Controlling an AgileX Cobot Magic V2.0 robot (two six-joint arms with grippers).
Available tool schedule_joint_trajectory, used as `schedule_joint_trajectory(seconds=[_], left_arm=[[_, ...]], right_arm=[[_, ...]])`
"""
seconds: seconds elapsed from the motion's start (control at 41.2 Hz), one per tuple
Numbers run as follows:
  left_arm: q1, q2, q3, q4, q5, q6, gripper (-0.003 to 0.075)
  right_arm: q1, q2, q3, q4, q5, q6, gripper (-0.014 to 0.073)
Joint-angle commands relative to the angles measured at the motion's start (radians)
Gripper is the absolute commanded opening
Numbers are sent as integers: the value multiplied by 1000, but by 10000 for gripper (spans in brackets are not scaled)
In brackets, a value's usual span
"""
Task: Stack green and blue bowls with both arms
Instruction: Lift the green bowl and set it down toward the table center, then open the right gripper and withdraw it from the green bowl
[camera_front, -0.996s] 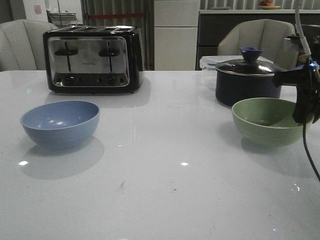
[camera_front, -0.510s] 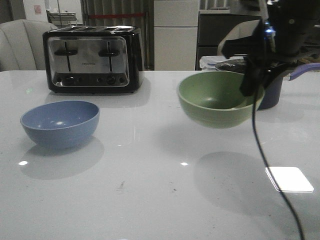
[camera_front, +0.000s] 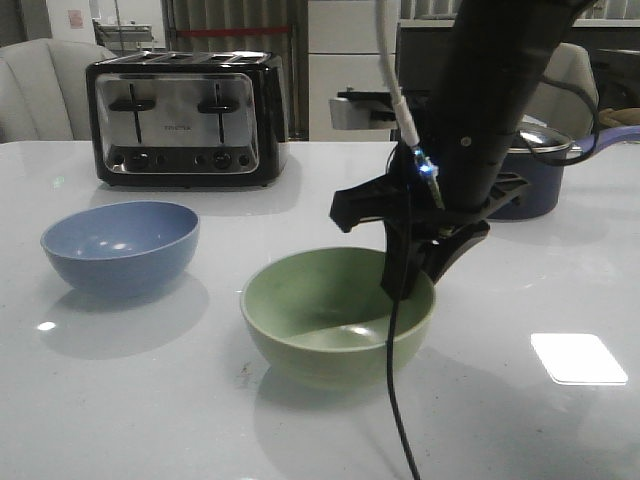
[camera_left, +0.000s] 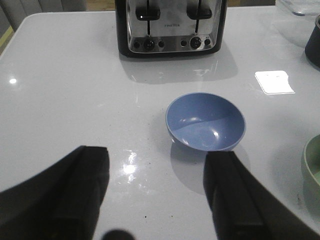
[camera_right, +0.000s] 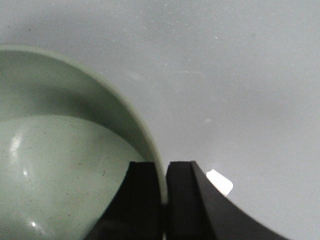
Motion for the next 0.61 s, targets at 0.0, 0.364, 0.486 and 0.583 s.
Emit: schedule_joint_trajectory(seconds=[0.0, 0.364, 0.486, 0.583], left_arm=[[-7, 10, -32, -15, -76, -1, 479], [-7, 10, -32, -15, -76, -1, 479], [-7, 10, -32, -15, -76, -1, 479], [-7, 10, -32, -15, -76, -1, 479]], right_arm=[[5, -36, -23, 35, -51, -12, 218], [5, -152, -17, 28, -73, -51, 436], [5, -270, 18, 28, -75, -102, 436], [5, -392, 69, 28, -80, -134, 436]])
